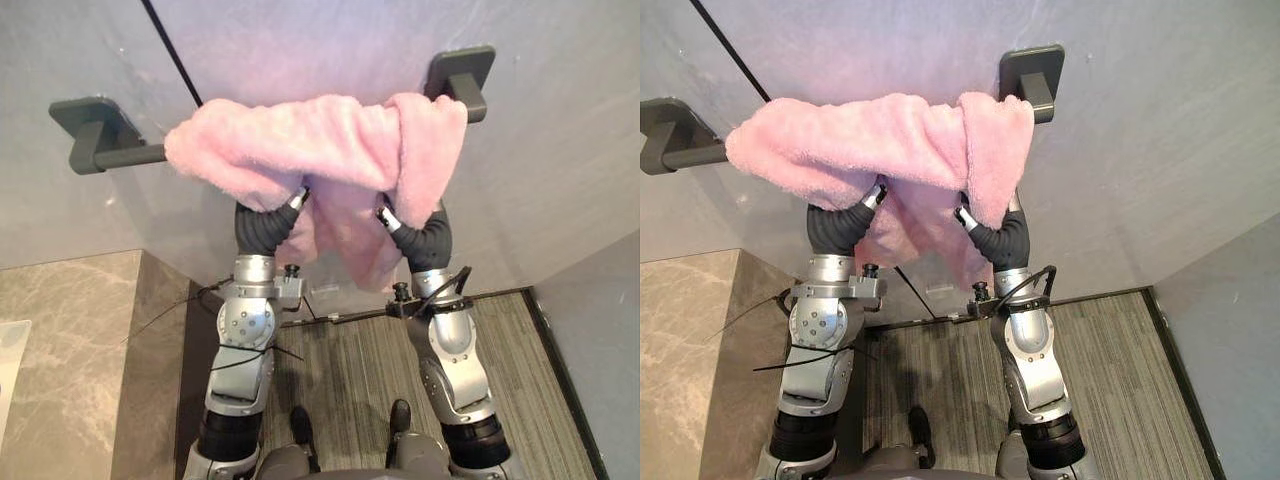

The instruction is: Organize washtable

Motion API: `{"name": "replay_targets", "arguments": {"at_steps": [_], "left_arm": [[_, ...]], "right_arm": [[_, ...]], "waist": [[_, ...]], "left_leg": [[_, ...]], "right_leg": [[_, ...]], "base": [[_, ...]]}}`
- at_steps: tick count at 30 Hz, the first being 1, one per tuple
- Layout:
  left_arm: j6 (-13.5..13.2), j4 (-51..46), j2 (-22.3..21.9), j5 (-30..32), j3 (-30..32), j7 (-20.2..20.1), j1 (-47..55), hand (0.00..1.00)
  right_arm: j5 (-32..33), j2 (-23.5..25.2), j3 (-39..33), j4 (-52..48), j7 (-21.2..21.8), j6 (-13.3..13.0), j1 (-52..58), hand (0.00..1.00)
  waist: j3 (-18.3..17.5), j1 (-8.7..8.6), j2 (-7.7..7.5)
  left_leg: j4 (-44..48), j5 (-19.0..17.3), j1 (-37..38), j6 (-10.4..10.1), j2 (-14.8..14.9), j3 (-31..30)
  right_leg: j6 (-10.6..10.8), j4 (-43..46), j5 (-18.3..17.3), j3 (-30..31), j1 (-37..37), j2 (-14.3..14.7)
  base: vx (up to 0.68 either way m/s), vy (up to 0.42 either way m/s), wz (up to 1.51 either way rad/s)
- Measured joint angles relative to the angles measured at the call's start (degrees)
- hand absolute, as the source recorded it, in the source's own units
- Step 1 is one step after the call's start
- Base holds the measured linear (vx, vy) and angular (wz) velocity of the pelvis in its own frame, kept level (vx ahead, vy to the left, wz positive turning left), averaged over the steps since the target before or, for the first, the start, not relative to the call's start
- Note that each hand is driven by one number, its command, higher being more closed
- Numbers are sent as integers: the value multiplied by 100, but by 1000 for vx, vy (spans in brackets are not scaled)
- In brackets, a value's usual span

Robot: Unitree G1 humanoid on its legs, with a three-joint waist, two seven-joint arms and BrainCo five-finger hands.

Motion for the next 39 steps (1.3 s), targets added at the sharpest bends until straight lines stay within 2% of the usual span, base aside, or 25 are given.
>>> {"name": "replay_targets", "arguments": {"at_steps": [11,12,15,16,26,31,39], "left_arm": [[4,27,-225,59,20,-182,779,100],[4,27,-231,59,22,-185,800,0],[2,72,-250,57,145,-186,903,0],[1,115,-254,55,206,-185,906,0],[-2,178,-289,48,742,-47,1108,0],[1,180,-310,12,1259,296,1336,0],[2,187,-299,7,1251,237,1829,0]], "right_arm": [[0,88,67,86,242,54,536,100],[1,89,71,95,260,54,561,100],[16,126,80,170,267,54,663,100],[27,142,79,185,267,54,689,0],[180,177,-105,311,131,53,887,0],[245,180,-591,315,-26,47,1085,0],[79,47,-677,865,24,68,1423,0]], "waist": [[-18,44,-23],[-20,51,-25],[-46,86,-41],[-47,100,-41],[-140,129,-135],[-173,135,-149],[-423,154,-224]], "left_leg": [[-9,0,92,-1,50,-50],[-9,0,97,-1,54,-54],[-10,0,124,-2,76,-61],[-10,1,123,-2,80,-63],[-12,1,133,-2,79,-87],[-13,1,148,-3,78,-182],[-14,1,137,-3,73,-217]], "right_leg": [[10,-299,139,-66,271,76],[11,-314,146,-69,287,82],[10,-328,147,-73,321,103],[9,-334,149,-74,323,108],[23,-492,190,-116,428,124],[24,-536,190,-225,515,124],[30,-590,198,-254,548,125]], "base": [[4,-3,2],[0,0,0],[0,0,0],[0,0,0],[1,-1,1],[2,-7,9],[0,-1,1]]}}
